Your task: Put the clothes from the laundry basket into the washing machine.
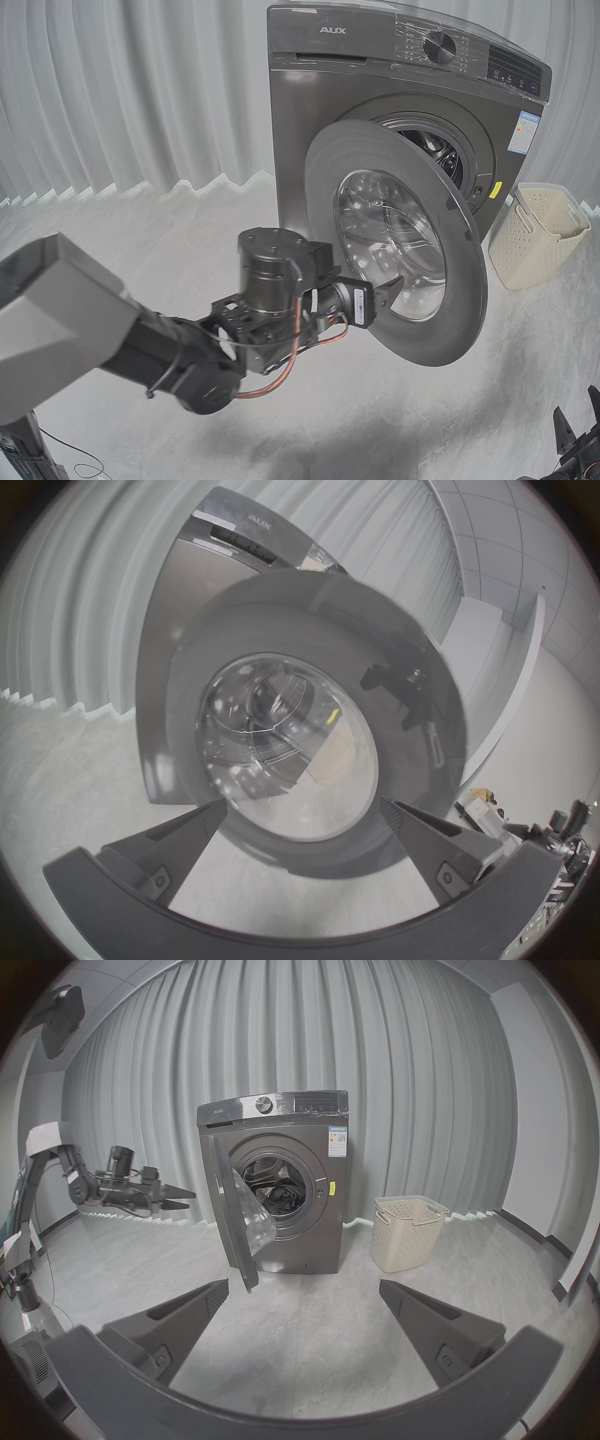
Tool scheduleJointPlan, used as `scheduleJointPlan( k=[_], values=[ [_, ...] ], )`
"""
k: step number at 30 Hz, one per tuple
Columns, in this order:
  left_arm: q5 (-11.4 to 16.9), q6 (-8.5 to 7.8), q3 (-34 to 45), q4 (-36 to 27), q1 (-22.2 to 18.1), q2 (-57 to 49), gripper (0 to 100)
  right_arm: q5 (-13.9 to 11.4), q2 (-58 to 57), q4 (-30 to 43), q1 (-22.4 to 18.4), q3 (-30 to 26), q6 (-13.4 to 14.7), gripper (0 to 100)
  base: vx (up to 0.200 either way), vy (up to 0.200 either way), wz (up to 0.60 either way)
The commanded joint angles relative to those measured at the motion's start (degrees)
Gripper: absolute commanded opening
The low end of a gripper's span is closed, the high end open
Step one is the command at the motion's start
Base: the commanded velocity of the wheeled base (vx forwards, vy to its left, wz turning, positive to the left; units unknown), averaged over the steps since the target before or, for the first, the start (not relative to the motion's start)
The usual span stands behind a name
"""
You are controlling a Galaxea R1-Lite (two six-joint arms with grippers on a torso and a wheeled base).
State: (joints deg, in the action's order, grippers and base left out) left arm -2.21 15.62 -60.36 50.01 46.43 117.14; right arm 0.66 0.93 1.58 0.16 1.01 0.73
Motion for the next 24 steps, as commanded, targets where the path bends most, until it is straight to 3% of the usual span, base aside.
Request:
scheduleJointPlan(
  k=[1, 4, 5, 6, 8, 13, 16, 24],
  values=[
    [0.0, -3.31, 24.7, 0.2, 0.0, -27.8, 100, -0.4, -0.8, 0.0, 0.0, -0.3, -0.6, 100, 0.000, 0.000, 0.00],
    [-0.3, -6.39, 36.8, -0.3, -0.1, -41.1, 100, -0.5, -0.8, 0.0, 0.0, -0.3, -0.6, 100, 0.000, 0.000, 0.00],
    [-0.3, -6.39, 36.8, -0.3, -0.1, -41.1, 100, -0.5, -0.8, 0.0, 0.0, -0.3, -0.6, 100, 0.000, 0.000, 0.00],
    [-0.8, -8.94, 42.0, -1.1, -0.7, -48.0, 100, -0.5, -0.8, 0.0, 0.0, -0.3, -0.6, 100, 0.000, 0.000, 0.00],
    [-1.9, -10.08, 46.3, -2.4, -1.2, -53.7, 100, -0.5, -0.8, 0.0, 0.0, -0.3, -0.6, 100, 0.000, 0.000, 0.00],
    [-3.9, -11.13, 54.1, -6.4, -7.9, -66.7, 100, -0.5, -0.8, 0.0, 0.0, -0.3, -0.6, 100, 0.000, 0.000, 0.00],
    [-4.0, -10.78, 56.8, -10.4, -13.4, -74.7, 100, -0.6, -0.8, 0.0, -0.1, -0.3, -0.7, 100, 0.000, 0.000, 0.00],
    [-3.3, -11.13, 58.9, -30.2, -31.1, -99.6, 100, -0.7, -0.8, 0.1, -0.2, -0.3, -0.8, 100, 0.000, 0.000, 0.00]
  ],
)
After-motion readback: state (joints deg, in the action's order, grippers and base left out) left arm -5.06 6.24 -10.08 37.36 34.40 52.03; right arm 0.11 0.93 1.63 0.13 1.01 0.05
